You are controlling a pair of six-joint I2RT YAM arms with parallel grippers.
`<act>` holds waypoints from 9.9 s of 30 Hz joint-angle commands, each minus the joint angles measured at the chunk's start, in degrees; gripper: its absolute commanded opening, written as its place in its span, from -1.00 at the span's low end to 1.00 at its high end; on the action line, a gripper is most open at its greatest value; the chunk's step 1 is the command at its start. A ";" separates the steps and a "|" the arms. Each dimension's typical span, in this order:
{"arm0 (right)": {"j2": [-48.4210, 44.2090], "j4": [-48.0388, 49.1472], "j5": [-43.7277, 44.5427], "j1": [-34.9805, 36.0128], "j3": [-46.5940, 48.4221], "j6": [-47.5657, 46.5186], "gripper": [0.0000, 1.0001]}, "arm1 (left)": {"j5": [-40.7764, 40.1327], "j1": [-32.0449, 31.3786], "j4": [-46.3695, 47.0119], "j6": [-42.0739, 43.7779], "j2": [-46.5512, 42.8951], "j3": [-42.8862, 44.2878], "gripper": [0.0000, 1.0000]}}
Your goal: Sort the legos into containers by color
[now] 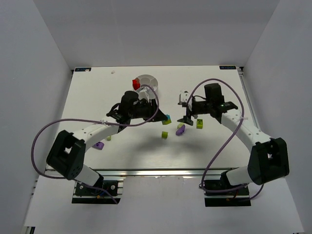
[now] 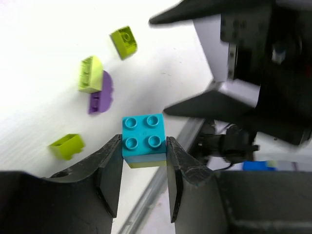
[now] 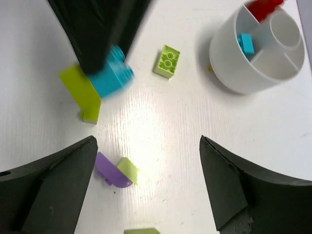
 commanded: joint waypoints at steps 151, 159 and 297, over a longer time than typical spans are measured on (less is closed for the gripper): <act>9.19 1.65 -2.45 -2.29 10.48 29.27 -0.99 | -31.78 14.27 -42.18 13.89 30.03 53.05 0.13; 9.46 1.56 -2.54 -2.29 10.57 29.18 -0.99 | -32.22 14.27 -42.10 13.71 28.80 53.23 0.20; 5.24 0.42 -7.46 -3.69 6.26 20.13 -0.21 | -49.01 20.86 -43.15 12.57 -6.19 -4.52 0.26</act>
